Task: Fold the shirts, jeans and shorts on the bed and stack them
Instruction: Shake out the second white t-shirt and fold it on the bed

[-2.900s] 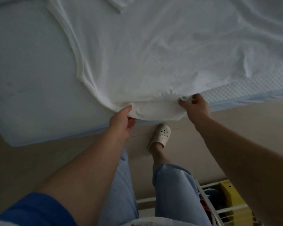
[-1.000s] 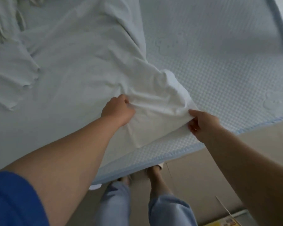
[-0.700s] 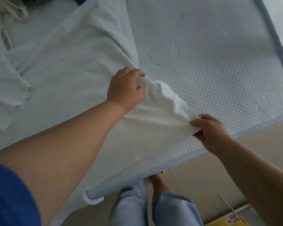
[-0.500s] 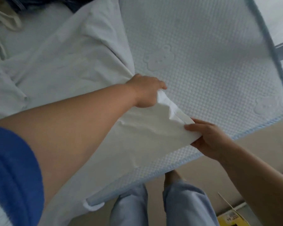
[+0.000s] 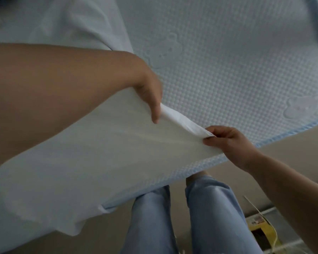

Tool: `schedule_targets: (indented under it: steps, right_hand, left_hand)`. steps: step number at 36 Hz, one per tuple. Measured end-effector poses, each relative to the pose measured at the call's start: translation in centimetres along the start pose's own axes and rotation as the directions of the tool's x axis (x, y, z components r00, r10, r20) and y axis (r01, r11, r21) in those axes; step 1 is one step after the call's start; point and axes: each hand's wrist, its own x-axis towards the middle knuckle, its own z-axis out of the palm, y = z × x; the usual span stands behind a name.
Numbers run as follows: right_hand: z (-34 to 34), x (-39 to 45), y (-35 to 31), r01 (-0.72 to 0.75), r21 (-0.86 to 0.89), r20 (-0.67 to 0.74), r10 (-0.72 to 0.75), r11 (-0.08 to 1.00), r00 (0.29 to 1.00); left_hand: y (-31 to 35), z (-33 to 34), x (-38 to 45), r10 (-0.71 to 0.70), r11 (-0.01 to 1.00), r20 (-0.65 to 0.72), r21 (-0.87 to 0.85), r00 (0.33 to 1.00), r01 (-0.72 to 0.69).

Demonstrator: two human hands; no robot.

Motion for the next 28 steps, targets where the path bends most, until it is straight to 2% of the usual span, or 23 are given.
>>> schedule_targets:
  steps: [3,8,12,14,16,18,20,23,26,28]
  right_hand:
    - [-0.4,0.0,0.3,-0.031,-0.006,0.000,0.031,1.000,1.000]
    - [-0.6,0.3,1.2,-0.080,-0.110,-0.072,0.073,0.991,0.995]
    - [-0.6,0.6,1.6,-0.097,-0.181,-0.130,0.074,0.979,0.989]
    - [-0.7,0.7,1.8,-0.096,-0.221,-0.160,0.061,0.970,0.985]
    - [-0.9,0.9,2.0,-0.097,-0.281,-0.184,0.045,0.955,0.982]
    - [-1.0,1.1,2.1,-0.098,-0.328,-0.203,0.031,0.940,0.979]
    - [-1.2,1.5,2.2,-0.118,-0.385,-0.232,0.027,0.915,0.972]
    - [-2.0,2.1,1.8,-0.186,-0.529,-0.298,0.024,0.828,0.954]
    - [-2.7,2.6,1.4,-0.250,-0.716,-0.325,0.006,0.652,0.946]
    - [-2.8,3.0,0.8,-0.266,-0.780,-0.334,-0.019,0.566,0.942]
  left_hand:
    - [-1.4,-0.6,-0.5,-0.042,0.999,-0.025,-0.019,0.999,0.041]
    - [-2.1,-2.9,-1.0,-0.020,1.000,-0.299,-0.004,0.954,0.020]
    - [-1.2,-4.6,-1.8,-0.045,0.999,-0.320,-0.025,0.946,0.039]
    - [-1.2,-5.0,-1.7,-0.017,1.000,-0.327,0.017,0.945,0.024]
    - [-1.4,-5.1,-1.5,0.029,0.995,-0.396,0.097,0.918,0.011]
    - [-1.7,-5.3,-1.3,0.085,0.984,-0.529,0.177,0.845,0.012]
    - [-1.9,-5.4,-0.9,0.133,0.976,-0.663,0.215,0.737,0.017]
    - [-1.0,-5.4,0.5,0.167,0.963,-0.783,0.259,0.599,0.069]
    - [-0.6,-4.8,2.3,0.063,0.975,-0.836,0.168,0.545,0.145]
    - [-0.8,-4.2,3.2,0.015,0.987,-0.868,0.093,0.496,0.133]
